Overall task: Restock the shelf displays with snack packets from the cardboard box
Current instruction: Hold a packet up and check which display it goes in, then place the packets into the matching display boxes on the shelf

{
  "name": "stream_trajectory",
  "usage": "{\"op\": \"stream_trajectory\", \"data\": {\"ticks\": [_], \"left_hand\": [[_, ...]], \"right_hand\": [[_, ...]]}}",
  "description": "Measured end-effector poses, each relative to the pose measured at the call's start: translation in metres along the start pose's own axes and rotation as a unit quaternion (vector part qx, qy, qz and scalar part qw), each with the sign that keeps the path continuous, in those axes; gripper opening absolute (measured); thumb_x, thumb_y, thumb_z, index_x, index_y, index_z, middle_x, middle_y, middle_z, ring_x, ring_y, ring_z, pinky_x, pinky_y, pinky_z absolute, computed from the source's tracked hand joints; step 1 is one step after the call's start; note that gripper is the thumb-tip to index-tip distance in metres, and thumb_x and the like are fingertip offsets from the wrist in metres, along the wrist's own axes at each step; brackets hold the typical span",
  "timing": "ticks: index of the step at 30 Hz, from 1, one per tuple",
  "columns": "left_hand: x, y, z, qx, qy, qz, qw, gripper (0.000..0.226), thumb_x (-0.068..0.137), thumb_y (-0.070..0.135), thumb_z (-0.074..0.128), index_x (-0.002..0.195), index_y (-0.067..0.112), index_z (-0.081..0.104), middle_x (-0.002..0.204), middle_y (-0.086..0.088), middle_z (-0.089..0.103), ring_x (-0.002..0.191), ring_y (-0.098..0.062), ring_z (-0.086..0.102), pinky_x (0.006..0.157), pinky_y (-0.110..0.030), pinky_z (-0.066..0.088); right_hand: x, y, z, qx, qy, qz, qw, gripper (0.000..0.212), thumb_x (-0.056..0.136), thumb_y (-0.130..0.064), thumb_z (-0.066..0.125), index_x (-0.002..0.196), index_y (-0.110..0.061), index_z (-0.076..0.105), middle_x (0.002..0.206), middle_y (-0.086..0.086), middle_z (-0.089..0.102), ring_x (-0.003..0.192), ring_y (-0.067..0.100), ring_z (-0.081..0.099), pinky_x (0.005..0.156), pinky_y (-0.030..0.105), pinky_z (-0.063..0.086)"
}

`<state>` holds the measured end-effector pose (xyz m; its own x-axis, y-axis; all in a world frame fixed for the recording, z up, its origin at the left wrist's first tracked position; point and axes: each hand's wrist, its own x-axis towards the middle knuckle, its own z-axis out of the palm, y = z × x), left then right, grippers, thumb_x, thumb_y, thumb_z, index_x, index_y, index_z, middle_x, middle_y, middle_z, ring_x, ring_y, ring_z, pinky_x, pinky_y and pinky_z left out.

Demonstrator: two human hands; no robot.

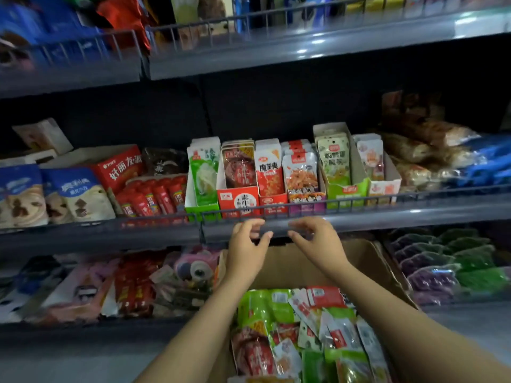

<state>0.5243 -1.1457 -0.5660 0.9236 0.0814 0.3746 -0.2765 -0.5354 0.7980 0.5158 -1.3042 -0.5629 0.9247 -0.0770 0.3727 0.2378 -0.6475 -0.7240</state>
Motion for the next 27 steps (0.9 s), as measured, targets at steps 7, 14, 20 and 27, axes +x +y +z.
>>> {"op": "stream_trajectory", "data": {"ticks": [7, 14, 20, 27], "left_hand": [[-0.056, -0.044, 0.039, 0.022, -0.115, -0.068, 0.991, 0.02, 0.084, 0.014, 0.069, 0.103, 0.016, 0.063, 0.104, -0.001, 0.055, 0.086, -0.009, 0.056, 0.083, -0.021, 0.046], [-0.075, -0.092, 0.061, 0.11, -0.265, -0.163, 0.944, 0.026, 0.084, 0.019, 0.07, 0.108, 0.01, 0.065, 0.112, -0.006, 0.063, 0.097, -0.017, 0.06, 0.078, -0.02, 0.04], [-0.07, -0.128, 0.068, 0.196, -0.368, -0.207, 0.885, 0.035, 0.083, 0.023, 0.072, 0.115, 0.011, 0.063, 0.123, -0.006, 0.061, 0.111, -0.019, 0.057, 0.086, -0.022, 0.043], [-0.067, -0.153, 0.072, 0.289, -0.381, -0.195, 0.856, 0.038, 0.085, 0.018, 0.068, 0.122, 0.014, 0.061, 0.134, -0.006, 0.054, 0.12, -0.021, 0.052, 0.093, -0.023, 0.041]], "right_hand": [[-0.067, 0.053, 0.017, -0.053, -0.128, 0.077, 0.987, 0.03, 0.085, -0.029, 0.067, 0.113, -0.018, 0.066, 0.099, -0.001, 0.061, 0.09, 0.016, 0.061, 0.078, 0.025, 0.044], [-0.084, 0.093, 0.039, -0.103, -0.303, 0.088, 0.943, 0.032, 0.087, -0.033, 0.064, 0.118, -0.023, 0.063, 0.109, 0.0, 0.064, 0.081, 0.011, 0.057, 0.073, 0.022, 0.044], [-0.083, 0.116, 0.061, -0.091, -0.376, 0.118, 0.914, 0.032, 0.085, -0.032, 0.067, 0.115, -0.022, 0.066, 0.101, -0.001, 0.065, 0.091, 0.017, 0.062, 0.071, 0.022, 0.044], [-0.088, 0.129, 0.09, -0.073, -0.451, 0.133, 0.879, 0.034, 0.086, -0.028, 0.068, 0.118, -0.019, 0.066, 0.107, -0.001, 0.066, 0.094, 0.009, 0.056, 0.077, 0.016, 0.039]]}}
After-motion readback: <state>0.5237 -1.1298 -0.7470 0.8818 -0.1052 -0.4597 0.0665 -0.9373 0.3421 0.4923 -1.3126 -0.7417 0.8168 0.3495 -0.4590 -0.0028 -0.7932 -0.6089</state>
